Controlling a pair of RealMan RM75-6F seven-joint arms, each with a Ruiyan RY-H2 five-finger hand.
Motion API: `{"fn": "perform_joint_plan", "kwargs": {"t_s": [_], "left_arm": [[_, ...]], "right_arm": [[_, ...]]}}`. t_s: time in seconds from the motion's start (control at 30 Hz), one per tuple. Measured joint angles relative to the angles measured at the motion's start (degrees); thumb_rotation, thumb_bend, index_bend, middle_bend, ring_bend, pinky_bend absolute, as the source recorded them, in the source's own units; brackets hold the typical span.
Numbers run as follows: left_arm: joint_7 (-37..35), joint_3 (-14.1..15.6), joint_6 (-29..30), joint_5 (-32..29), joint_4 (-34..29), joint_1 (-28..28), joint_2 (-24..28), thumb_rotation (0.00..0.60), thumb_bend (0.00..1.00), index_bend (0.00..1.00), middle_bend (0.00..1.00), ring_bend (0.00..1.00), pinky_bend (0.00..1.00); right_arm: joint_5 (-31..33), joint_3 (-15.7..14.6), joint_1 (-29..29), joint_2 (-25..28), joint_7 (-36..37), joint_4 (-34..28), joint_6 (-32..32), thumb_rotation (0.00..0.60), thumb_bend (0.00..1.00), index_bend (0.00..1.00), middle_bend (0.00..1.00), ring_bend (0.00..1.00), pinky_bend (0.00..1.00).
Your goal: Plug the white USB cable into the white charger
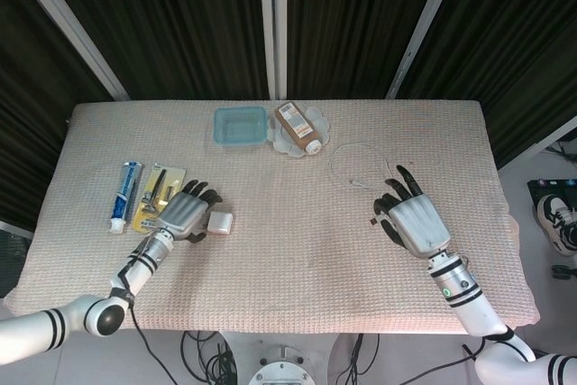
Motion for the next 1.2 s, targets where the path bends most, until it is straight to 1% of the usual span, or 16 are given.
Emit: {"fn": "perform_joint_plan", "kwargs": {"t_s": [0.17,0.33,0.47,0.63,0.83,1.03,1.13,1.2], "left_arm": [[2.1,1.0,0.6,-3.9,0.2,-1.0,-1.3,0.600,0.25,0.25,0.19,0.02,0.00],[3.4,1.8,2.6,-7.4,0.1,-1.8,-2.9,0.600,0.25,0.28,0.21,0.04,0.00],[2.9,2.3,2.6,-7.5,0.5,-2.5,-3.5,0.600,0.25,0.29,0.22,0.04,0.00],[1.4,2.7,2.9,-6.0,1.0,-3.1,-3.7,0.600,0.26,0.29,0.22,0.04,0.00],[0.8,3.0,3.1,-5.8,1.6,-3.8,-3.7,0.600,0.26,0.32,0.24,0.05,0.00],[0.4,3.3,3.3,-6.3,2.3,-4.3,-4.2,0.600,0.27,0.39,0.32,0.10,0.00],[-0.6,3.1,4.0,-6.0,2.4,-4.2,-4.6,0.600,0.28,0.45,0.38,0.15,0.00],[-1.0,2.9,5.1,-5.8,2.3,-4.0,-4.8,0.600,0.28,0.47,0.42,0.18,0.00]], "right_arm": [[-0.1,-0.3,-0.3,-0.2,1.1,0.6,0.1,0.600,0.35,0.58,0.49,0.20,0.00],[-0.1,-0.5,-0.5,-0.3,2.4,1.2,0.2,0.600,0.35,0.58,0.49,0.20,0.00],[-0.1,-0.6,-0.7,-0.5,3.1,1.7,0.2,0.600,0.35,0.58,0.49,0.20,0.00],[0.1,-0.7,-1.0,-0.6,3.7,2.1,0.4,0.600,0.35,0.58,0.49,0.20,0.00],[0.2,-0.7,-1.2,-0.5,3.9,2.2,0.4,0.600,0.35,0.58,0.49,0.20,0.00],[0.4,-0.7,-1.3,-0.7,4.0,2.3,0.4,0.600,0.35,0.58,0.49,0.20,0.00],[0.6,-0.7,-1.3,-0.9,3.9,2.3,0.2,0.600,0.35,0.58,0.49,0.20,0.00],[0.8,-0.6,-1.1,-1.1,3.9,2.4,-0.3,0.600,0.35,0.58,0.49,0.20,0.00]]}}
